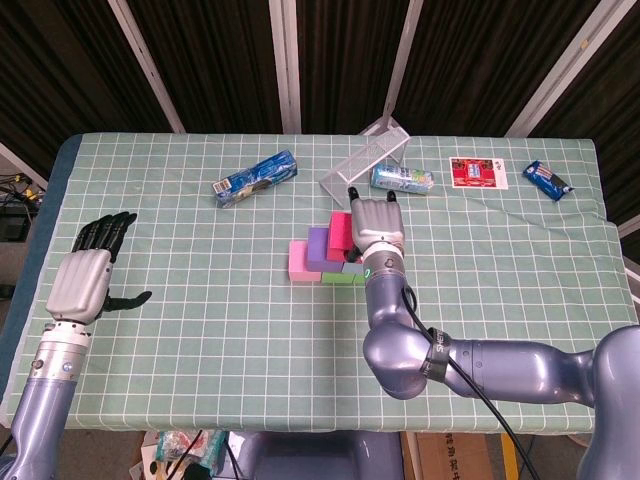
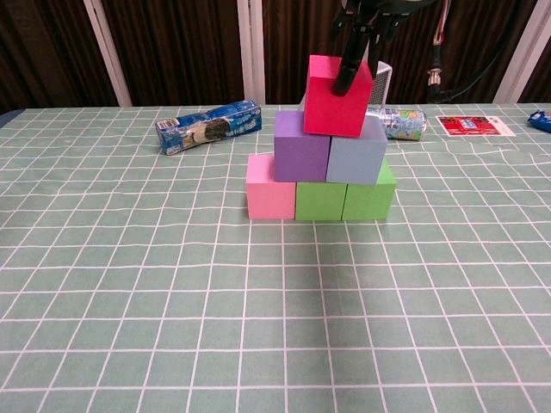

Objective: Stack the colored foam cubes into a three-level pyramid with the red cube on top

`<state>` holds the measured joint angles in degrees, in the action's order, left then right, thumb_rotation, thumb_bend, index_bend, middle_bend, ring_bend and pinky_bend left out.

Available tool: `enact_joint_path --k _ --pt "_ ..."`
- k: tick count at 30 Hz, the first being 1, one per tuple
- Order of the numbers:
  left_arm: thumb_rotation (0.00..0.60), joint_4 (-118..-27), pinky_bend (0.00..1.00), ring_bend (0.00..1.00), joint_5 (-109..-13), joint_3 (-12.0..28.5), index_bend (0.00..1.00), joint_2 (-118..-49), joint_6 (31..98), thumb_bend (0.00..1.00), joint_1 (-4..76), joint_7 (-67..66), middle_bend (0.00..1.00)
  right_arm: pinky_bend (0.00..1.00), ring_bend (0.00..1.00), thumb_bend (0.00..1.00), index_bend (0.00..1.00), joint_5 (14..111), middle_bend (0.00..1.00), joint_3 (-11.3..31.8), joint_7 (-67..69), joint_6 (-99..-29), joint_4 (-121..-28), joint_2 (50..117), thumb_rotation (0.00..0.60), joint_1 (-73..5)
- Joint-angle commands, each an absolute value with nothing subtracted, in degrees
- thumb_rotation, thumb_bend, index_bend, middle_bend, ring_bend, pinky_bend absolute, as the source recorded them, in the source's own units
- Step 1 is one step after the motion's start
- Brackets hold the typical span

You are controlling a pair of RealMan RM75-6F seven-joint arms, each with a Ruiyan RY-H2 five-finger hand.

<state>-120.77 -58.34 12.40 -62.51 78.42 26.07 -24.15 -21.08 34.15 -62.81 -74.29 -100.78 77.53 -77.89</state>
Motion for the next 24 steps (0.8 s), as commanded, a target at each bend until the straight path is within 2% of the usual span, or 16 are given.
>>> enact_joint_path --k 1,24 --pt "0.6 -120.75 0.03 0.03 -58.34 12.38 0.0 -62.52 78.41 0.12 26.08 -24.19 0.04 0.04 0.37 0.3 0.07 -21.17 0.55 34.21 -62.74 -74.28 -100.7 77.56 0.6 -77.83" --pt "0.6 -120.92 0.03 0.03 -57.95 12.32 0.0 -62.42 78.27 0.12 26.17 -24.3 0.04 0.04 0.36 0.3 0.07 -20.97 0.55 34.37 -62.37 -74.15 -100.51 78.21 0.6 -77.6"
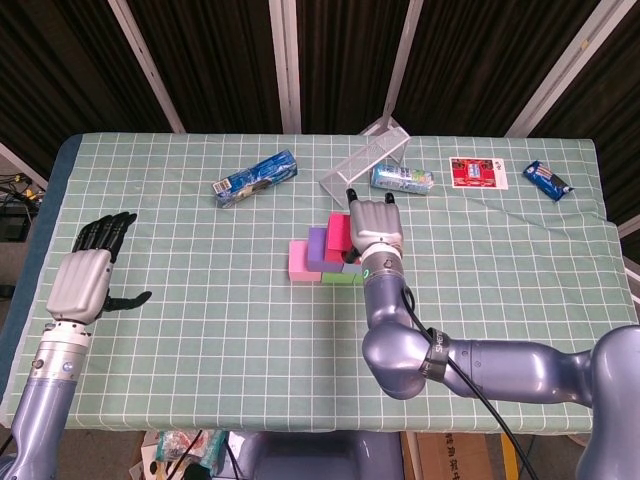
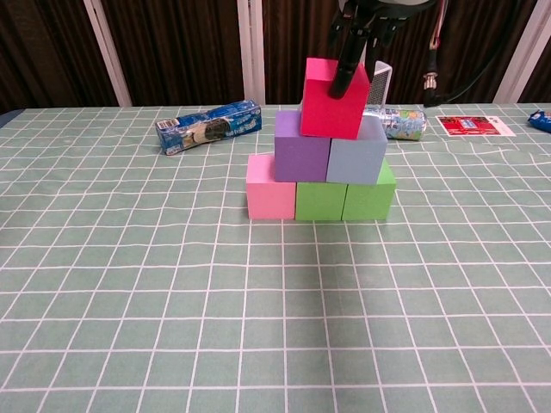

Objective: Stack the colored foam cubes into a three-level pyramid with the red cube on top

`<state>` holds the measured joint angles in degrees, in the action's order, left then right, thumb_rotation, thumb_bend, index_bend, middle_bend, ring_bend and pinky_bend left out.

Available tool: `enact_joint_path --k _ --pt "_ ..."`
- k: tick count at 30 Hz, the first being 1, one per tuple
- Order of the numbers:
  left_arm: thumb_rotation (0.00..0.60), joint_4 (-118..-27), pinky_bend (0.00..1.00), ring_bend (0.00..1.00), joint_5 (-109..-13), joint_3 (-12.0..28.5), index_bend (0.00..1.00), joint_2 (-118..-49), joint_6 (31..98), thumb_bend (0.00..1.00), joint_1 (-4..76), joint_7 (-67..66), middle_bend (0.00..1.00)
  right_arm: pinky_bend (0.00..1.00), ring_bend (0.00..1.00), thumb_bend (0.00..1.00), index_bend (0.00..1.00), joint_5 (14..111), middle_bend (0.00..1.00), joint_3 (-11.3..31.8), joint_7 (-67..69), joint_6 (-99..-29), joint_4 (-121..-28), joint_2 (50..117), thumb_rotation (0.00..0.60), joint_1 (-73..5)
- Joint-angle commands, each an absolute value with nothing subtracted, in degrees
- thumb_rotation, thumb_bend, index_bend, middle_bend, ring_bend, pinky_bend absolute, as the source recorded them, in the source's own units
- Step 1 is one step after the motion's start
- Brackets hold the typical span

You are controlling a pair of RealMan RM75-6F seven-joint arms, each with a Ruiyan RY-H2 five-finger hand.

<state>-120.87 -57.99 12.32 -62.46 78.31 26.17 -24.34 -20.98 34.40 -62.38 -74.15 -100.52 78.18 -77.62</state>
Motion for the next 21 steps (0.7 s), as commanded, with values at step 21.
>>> enact_joint_path --k 21 --pt "0.6 -120.99 0.03 0.03 -57.9 12.23 0.0 -62.32 78.27 0.12 26.24 -24.41 0.04 0.04 0.36 0.3 0.07 -20.29 0.55 34.58 -62.69 -74.39 -99.98 78.68 0.6 -78.1"
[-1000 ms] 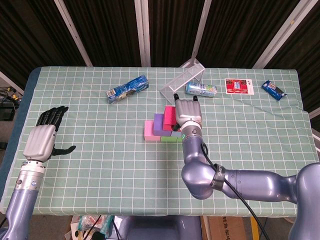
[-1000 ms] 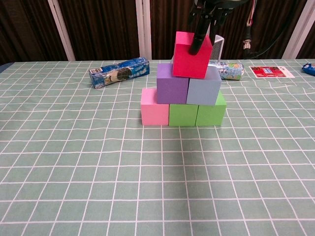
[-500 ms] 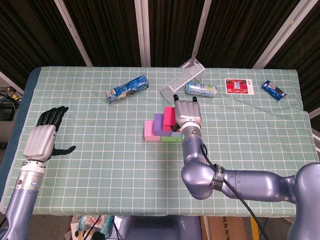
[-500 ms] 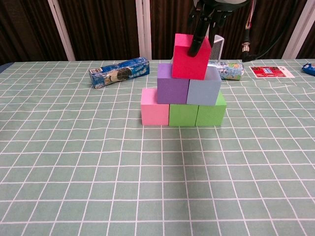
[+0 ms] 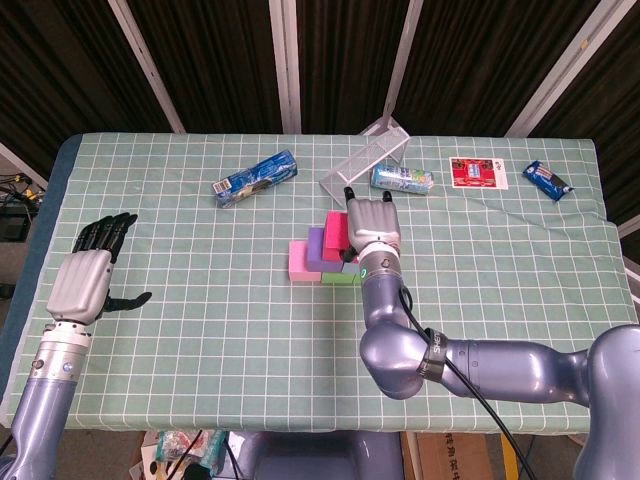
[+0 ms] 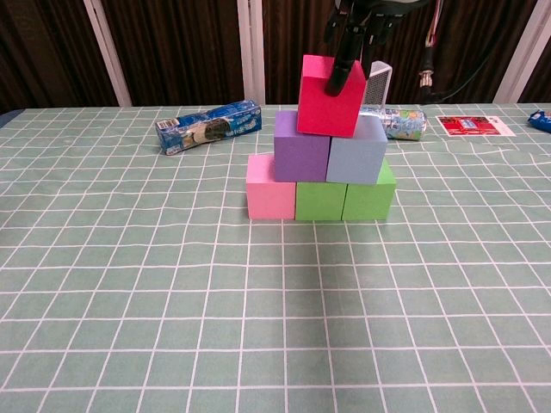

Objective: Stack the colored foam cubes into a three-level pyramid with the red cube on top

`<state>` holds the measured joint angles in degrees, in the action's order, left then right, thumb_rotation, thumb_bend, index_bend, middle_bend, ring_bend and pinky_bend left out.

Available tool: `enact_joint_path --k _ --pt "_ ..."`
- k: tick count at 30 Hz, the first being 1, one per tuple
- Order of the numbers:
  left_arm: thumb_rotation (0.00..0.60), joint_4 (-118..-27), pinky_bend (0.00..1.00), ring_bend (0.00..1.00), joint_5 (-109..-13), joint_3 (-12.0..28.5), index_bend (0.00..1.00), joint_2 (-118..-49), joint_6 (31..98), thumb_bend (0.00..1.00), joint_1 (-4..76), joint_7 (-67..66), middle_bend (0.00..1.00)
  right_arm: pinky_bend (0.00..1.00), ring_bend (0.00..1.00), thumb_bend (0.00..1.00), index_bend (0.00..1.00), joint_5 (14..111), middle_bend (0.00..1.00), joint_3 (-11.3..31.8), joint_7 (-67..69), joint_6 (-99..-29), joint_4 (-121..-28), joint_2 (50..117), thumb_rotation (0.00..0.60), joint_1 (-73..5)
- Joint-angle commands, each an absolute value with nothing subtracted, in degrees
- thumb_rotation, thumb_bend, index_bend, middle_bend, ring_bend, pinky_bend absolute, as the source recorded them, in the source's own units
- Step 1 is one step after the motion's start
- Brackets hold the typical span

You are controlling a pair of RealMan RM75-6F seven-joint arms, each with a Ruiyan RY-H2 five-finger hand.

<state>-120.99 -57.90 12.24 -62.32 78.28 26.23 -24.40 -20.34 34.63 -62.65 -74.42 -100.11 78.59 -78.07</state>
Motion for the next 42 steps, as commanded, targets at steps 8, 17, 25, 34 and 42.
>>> enact_joint_path --k 8,17,25,34,42 --pt "0.6 -120.82 0.03 0.03 -57.71 12.14 0.0 -62.39 78.06 0.12 26.35 -24.55 0.04 0.03 0.36 0.3 0.07 -20.01 0.55 34.41 -62.85 -74.14 -99.62 78.89 0.6 -78.07" --pt "0.6 -120.83 0.03 0.03 -57.65 12.13 0.0 -62.38 78.1 0.12 26.37 -24.58 0.04 0.02 0.36 0.3 0.07 -19.98 0.55 34.21 -62.94 -73.97 -99.48 78.93 0.6 -77.77" --pt "0.6 -120.82 0.03 0.03 -57.66 12.13 0.0 -62.4 78.21 0.12 26.36 -24.56 0.04 0.02 0.36 0.3 0.07 -20.07 0.55 34.54 -62.82 -73.92 -99.66 78.74 0.6 -77.63" --pt "0.6 -120.73 0.03 0.03 -57.6 12.05 0.0 -62.49 78.14 0.12 26.43 -24.7 0.04 0.02 0.36 0.3 0.07 -20.32 0.55 34.71 -62.78 -73.97 -99.76 78.7 0.6 -77.53" --pt "0.6 -120.68 0.03 0.03 -57.52 12.05 0.0 -62.5 78.12 0.12 26.44 -24.67 0.04 0.02 0.36 0.3 0.07 -20.42 0.55 35.09 -62.67 -74.08 -99.98 78.58 0.6 -77.58"
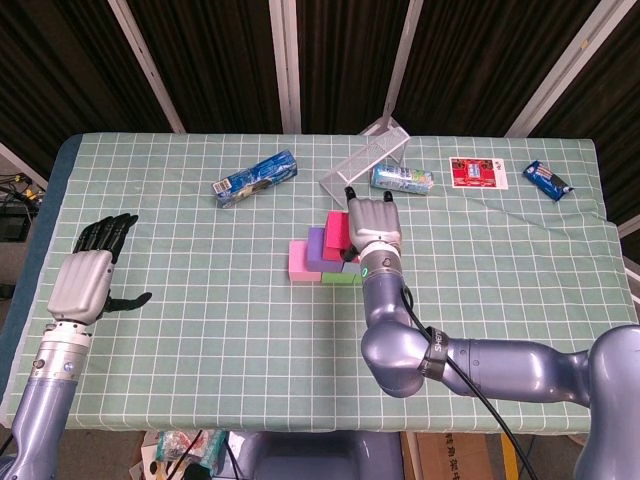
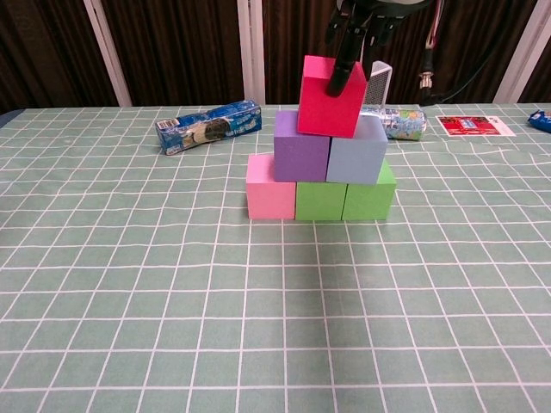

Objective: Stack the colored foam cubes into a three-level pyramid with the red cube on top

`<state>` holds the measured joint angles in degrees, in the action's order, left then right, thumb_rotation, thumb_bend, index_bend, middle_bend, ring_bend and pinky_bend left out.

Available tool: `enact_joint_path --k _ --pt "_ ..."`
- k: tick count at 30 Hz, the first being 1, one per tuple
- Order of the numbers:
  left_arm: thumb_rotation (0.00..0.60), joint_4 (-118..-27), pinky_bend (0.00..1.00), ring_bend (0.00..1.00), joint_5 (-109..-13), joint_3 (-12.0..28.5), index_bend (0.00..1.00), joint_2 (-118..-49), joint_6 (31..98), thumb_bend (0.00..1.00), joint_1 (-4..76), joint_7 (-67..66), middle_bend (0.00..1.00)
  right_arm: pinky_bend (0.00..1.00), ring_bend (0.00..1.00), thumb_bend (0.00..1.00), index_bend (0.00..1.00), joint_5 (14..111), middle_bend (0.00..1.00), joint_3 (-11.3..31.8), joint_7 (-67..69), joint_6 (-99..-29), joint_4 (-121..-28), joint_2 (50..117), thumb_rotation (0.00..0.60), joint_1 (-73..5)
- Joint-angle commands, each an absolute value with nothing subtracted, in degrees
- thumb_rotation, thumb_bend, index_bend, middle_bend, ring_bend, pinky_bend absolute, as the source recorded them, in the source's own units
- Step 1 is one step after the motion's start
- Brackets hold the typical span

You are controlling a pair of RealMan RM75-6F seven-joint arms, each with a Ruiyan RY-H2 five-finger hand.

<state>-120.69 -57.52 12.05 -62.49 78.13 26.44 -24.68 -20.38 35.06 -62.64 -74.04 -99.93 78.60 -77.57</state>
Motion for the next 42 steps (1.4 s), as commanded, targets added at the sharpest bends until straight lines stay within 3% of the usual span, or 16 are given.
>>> enact_joint_path --k 1,42 --pt "0.6 -120.66 0.03 0.03 -57.51 12.06 0.0 -62.5 78.11 0.12 26.45 -24.66 0.04 0.02 0.36 0.3 0.07 -20.45 0.55 35.11 -62.69 -74.11 -100.04 78.56 0.6 -77.58" --pt "0.6 -120.71 0.03 0.03 -57.57 11.89 0.0 -62.46 78.08 0.12 26.48 -24.67 0.04 0.02 0.36 0.3 0.07 -20.97 0.55 35.29 -63.06 -74.45 -100.3 78.53 0.6 -77.65"
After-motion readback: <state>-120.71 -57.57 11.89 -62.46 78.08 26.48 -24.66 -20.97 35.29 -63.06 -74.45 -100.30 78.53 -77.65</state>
